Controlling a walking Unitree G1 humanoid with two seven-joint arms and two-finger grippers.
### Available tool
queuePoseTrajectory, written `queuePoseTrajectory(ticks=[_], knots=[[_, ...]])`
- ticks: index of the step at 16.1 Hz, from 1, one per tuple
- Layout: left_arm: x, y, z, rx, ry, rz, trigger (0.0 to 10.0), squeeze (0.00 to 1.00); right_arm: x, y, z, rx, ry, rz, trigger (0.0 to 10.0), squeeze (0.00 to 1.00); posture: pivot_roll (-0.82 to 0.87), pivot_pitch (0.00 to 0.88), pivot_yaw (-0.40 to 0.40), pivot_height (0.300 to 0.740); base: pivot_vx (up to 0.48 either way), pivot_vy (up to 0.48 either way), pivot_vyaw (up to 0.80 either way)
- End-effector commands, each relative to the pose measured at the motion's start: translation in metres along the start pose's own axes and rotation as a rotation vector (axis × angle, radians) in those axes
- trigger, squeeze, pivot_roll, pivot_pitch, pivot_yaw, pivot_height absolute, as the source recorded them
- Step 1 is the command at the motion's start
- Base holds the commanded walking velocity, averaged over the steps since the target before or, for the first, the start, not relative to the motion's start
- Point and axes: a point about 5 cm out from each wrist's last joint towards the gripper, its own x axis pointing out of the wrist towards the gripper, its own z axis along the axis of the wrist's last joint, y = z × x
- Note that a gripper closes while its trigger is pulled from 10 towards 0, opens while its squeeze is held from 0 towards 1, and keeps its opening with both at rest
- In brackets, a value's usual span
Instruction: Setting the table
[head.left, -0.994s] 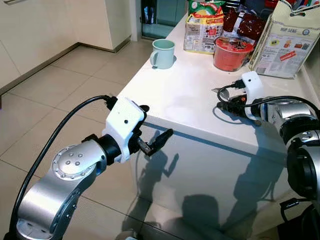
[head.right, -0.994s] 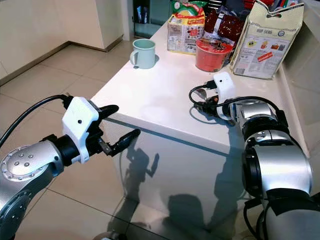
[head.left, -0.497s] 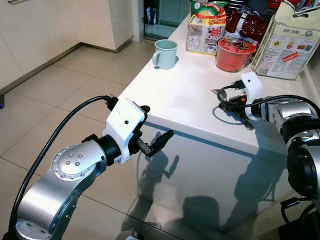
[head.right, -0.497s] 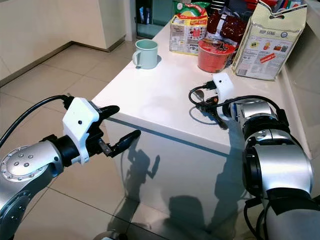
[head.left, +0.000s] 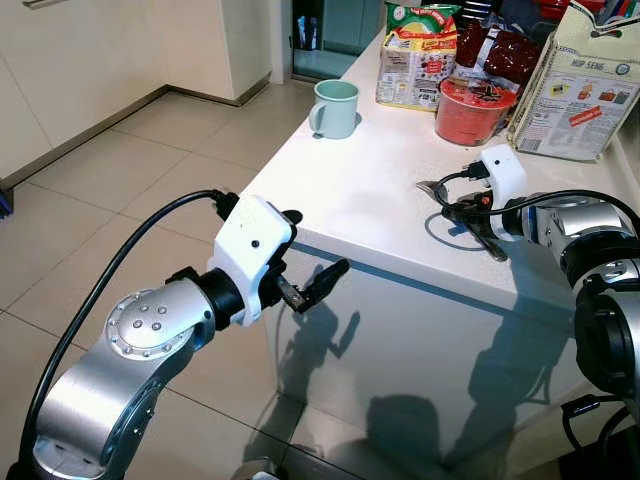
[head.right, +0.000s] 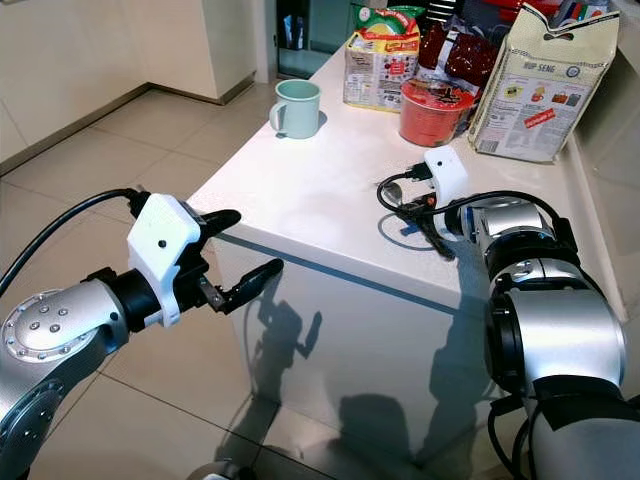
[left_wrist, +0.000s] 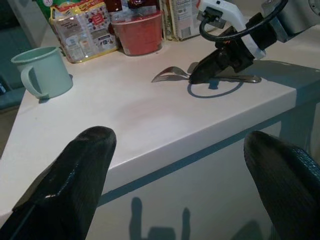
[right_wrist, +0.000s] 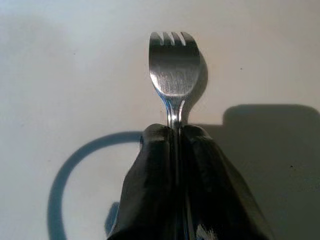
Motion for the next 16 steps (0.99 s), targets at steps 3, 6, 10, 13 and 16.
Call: queuePoseTrajectory(ticks=[3, 6, 10, 13, 16], knots=[[0.005, 0.003, 0.004, 0.020, -0.013, 0.009, 10.0, 0.00, -0.003, -0.003, 0.005, 0.000, 0.008, -0.018, 0.0, 0.00, 0.16, 0.000, -0.017, 0.740, 0.000, 0.000, 0.00], [0.006, 0.007, 0.004, 0.032, -0.017, 0.024, 10.0, 0.00, -0.003, -0.002, 0.009, 0.006, -0.010, -0.019, 0.0, 0.00, 0.16, 0.000, -0.021, 0.740, 0.000, 0.000, 0.00], [0.014, 0.017, 0.005, 0.041, -0.037, 0.070, 10.0, 0.00, -0.005, -0.001, 0.020, 0.060, -0.085, -0.014, 0.0, 0.00, 0.15, 0.000, -0.030, 0.740, 0.000, 0.000, 0.00], [0.025, 0.030, -0.001, 0.023, -0.043, 0.170, 10.0, 0.00, -0.025, -0.004, 0.071, 0.365, -0.441, 0.075, 0.0, 0.00, 0.06, 0.000, -0.008, 0.740, 0.000, 0.000, 0.00], [0.033, 0.031, -0.004, -0.020, -0.074, 0.235, 10.0, 0.00, -0.041, -0.005, 0.091, 0.550, -0.587, 0.202, 0.0, 0.00, 0.01, 0.000, -0.001, 0.740, 0.000, 0.000, 0.00]])
